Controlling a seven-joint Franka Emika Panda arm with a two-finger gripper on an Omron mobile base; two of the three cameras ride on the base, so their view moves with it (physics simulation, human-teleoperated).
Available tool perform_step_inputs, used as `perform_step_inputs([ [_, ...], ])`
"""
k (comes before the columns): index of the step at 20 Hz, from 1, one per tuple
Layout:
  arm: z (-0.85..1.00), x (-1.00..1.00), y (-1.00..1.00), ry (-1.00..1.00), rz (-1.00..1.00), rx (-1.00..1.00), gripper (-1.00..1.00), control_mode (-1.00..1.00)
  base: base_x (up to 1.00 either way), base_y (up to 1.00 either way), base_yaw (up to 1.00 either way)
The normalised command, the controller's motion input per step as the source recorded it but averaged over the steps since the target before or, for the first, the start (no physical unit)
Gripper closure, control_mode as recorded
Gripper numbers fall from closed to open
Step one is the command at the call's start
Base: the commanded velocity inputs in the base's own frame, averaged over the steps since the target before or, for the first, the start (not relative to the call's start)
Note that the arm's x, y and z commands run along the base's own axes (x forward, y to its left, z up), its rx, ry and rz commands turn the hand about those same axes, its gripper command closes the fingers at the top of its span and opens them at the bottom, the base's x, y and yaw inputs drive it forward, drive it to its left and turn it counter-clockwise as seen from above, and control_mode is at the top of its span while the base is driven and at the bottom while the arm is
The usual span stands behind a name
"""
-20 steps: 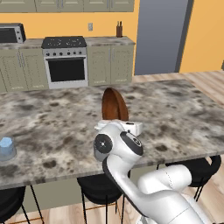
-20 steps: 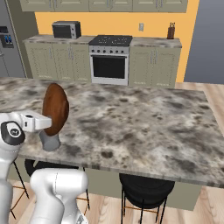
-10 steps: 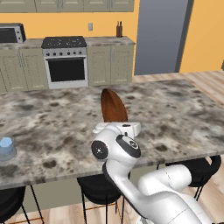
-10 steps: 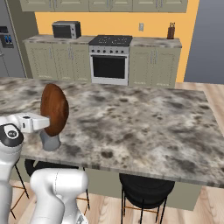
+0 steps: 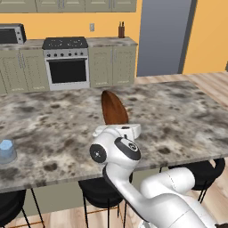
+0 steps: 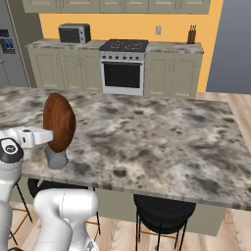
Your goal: There are four ice cubes in the ice bowl. Place two ice cubes in each glass of water.
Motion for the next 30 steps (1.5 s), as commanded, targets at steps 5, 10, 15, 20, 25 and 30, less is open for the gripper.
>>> perform_step_inputs([
  [5, 0.01, -0.07, 0.0, -0.07, 0.0, 0.0, 1.0, -1.0, 0.0, 0.0, 0.0],
  [10, 0.0, -0.09, 0.0, -0.02, 0.0, 0.0, 1.0, -1.0, 0.0, 0.0, 0.0],
  [15, 0.0, -0.1, 0.07, -0.05, 0.04, -0.01, 1.0, -1.0, 0.0, 0.0, 0.0],
  [20, 0.0, -0.06, 0.04, -0.02, 0.03, -0.01, 1.0, -1.0, 0.0, 0.0, 0.0],
  [25, 0.0, -0.06, 0.0, -0.01, 0.0, 0.0, 1.0, -1.0, 0.0, 0.0, 0.0],
  [30, 0.0, -0.05, 0.0, -0.01, 0.0, 0.0, 1.0, -1.0, 0.0, 0.0, 0.0],
])
